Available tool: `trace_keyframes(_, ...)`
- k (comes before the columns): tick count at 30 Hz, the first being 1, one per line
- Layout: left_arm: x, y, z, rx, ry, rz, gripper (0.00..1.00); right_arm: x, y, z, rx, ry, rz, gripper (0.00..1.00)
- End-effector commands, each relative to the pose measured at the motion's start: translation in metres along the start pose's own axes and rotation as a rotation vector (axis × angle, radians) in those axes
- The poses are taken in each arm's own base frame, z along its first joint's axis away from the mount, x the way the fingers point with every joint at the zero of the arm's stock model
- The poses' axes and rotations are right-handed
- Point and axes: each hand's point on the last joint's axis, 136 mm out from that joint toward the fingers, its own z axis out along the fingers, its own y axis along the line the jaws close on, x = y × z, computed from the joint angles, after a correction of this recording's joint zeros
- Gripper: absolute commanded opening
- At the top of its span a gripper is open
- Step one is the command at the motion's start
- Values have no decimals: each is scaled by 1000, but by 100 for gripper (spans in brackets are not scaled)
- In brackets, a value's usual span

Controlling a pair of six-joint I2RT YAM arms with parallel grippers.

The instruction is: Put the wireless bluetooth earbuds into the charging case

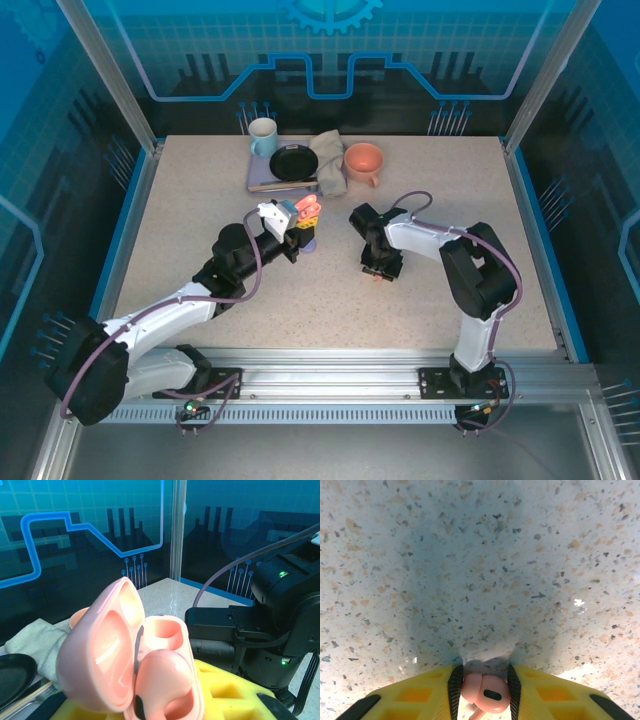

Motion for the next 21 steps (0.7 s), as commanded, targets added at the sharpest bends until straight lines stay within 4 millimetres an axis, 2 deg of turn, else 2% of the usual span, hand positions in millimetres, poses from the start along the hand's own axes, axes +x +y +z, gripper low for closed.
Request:
trace_keyframes(1, -7, 1, -1, 3, -36, 0, 0, 17, -19, 14, 102, 69, -7, 33)
trace_keyframes(11, -10, 2, 0, -3, -40, 6, 0, 4, -19, 5, 95, 12, -60, 27)
trace_keyframes(14, -10, 3, -1, -4, -37, 7, 0, -4, -12, -1, 54, -38, -117, 28)
trace_keyframes(21, -10, 3, -1, -8, -33, 10, 0, -24, 20, -16, -98, -150, -348, 28)
